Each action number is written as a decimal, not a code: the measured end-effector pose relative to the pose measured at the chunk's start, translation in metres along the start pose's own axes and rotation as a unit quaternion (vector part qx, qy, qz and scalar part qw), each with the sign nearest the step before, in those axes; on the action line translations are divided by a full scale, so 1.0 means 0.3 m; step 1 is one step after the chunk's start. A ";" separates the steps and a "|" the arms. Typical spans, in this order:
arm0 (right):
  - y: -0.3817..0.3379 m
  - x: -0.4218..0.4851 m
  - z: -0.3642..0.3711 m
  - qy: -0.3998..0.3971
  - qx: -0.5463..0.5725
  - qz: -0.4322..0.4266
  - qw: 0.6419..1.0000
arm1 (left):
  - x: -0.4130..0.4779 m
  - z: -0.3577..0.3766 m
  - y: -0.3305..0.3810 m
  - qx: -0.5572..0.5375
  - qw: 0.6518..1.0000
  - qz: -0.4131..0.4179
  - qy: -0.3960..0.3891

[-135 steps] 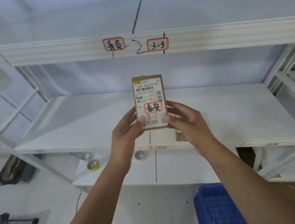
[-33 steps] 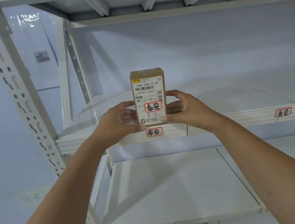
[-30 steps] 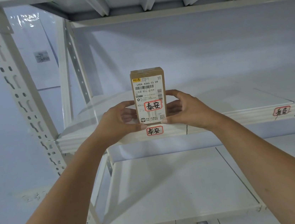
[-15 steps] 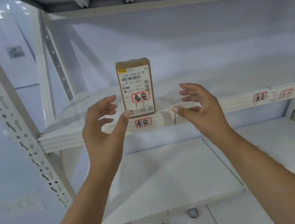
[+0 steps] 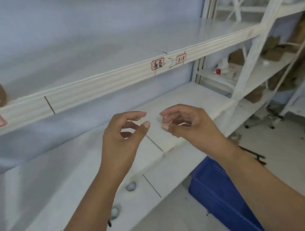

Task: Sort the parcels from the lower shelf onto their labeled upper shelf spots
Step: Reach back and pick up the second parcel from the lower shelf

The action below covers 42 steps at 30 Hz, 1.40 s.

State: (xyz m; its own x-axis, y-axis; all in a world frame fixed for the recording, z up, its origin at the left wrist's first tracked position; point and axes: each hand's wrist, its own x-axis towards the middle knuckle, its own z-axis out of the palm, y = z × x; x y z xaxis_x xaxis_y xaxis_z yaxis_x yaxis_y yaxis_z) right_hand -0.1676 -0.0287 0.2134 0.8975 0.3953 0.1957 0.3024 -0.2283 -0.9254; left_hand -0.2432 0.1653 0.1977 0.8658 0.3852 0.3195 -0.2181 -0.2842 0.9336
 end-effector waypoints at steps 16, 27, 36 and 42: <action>0.498 0.055 -0.605 -0.104 -0.030 0.177 0.978 | 0.041 0.775 -0.275 0.022 0.983 -0.184 -0.012; 0.791 0.384 -0.557 -0.133 -0.006 0.234 0.963 | 0.218 0.912 -0.506 0.008 0.944 -0.322 0.064; 1.009 0.664 -0.442 -0.143 -0.057 0.303 0.941 | 0.470 0.968 -0.753 0.024 0.895 -0.446 0.021; 1.116 0.737 -0.409 -0.153 -0.065 0.331 0.929 | 0.539 1.012 -0.830 0.031 0.880 -0.473 0.003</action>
State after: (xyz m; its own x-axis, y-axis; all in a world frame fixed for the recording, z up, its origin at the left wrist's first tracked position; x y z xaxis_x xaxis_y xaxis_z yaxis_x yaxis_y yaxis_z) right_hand 0.1716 -0.1270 -0.0133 0.7730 0.3598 -0.5226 -0.2289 -0.6100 -0.7586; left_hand 0.0880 0.0317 -0.0322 0.6445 0.4795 -0.5956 0.6243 0.1198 0.7720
